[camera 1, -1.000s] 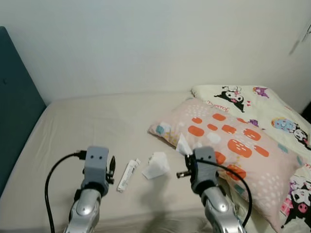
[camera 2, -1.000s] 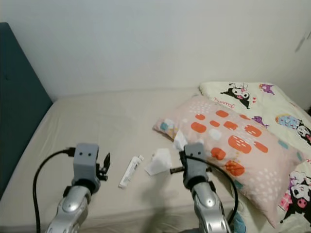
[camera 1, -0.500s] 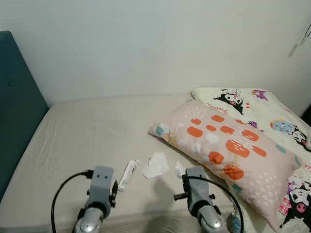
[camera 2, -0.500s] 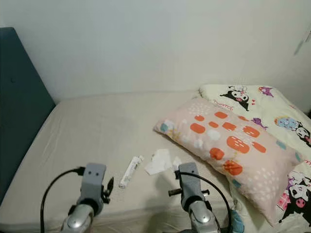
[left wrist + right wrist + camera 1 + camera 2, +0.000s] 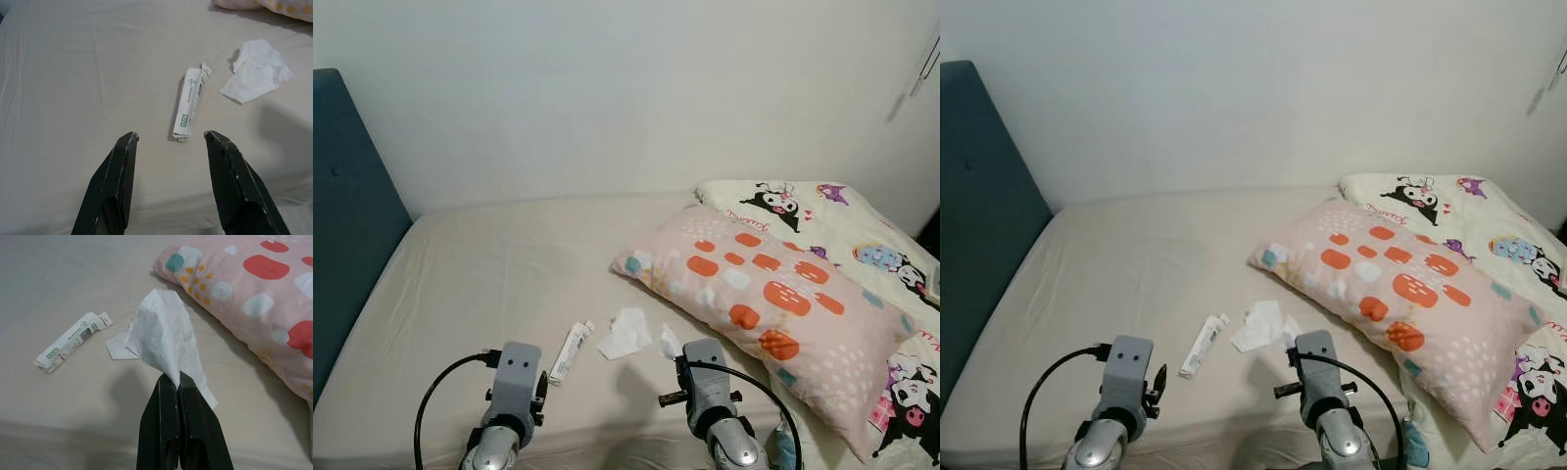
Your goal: Clean up the room
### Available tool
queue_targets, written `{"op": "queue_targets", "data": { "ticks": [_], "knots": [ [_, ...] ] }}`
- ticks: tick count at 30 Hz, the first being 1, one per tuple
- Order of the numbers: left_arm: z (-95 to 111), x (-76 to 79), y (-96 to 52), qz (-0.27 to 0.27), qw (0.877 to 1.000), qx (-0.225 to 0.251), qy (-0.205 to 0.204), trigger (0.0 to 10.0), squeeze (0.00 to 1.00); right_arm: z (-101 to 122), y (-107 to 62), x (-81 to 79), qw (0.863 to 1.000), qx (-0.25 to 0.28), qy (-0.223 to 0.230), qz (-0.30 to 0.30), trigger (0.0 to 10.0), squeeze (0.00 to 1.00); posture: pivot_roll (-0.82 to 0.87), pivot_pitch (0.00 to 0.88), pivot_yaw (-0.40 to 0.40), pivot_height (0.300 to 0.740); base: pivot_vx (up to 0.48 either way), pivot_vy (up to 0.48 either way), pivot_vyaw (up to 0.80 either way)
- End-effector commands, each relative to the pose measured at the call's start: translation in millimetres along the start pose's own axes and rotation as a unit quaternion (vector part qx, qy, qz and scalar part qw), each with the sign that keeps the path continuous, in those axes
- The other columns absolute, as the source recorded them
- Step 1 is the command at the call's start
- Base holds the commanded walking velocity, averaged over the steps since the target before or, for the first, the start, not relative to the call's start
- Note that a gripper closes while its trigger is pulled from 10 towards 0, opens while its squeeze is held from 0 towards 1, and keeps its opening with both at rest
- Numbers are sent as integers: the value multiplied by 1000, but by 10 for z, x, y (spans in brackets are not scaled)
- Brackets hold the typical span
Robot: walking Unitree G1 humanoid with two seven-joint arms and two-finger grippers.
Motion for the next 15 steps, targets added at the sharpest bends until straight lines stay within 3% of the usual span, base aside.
{"op": "queue_targets", "data": {
  "ticks": [1,15],
  "knots": [
    [-30,10,-15,2,1000,-4,-8,10000,0,-27,-6,-1,1000,-3,17,1,10000,0,5,96,-31,721,0,0,0],
    [-4,10,-5,7,1000,3,-11,10000,0,-8,-1,8,1000,7,-3,3,10000,0,6,99,-34,721,0,0,0]
  ]
}}
Point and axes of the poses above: a point about 5 cm out from each wrist's last joint towards the gripper, its own y axis pointing out of the wrist towards the gripper, its own z axis along the axis of the wrist's last joint, x = y × z, the point moved 5 cm from there along y, pointing out of the wrist towards the gripper, and after that the axes turned 10 degrees about y, right-handed, at the moved point
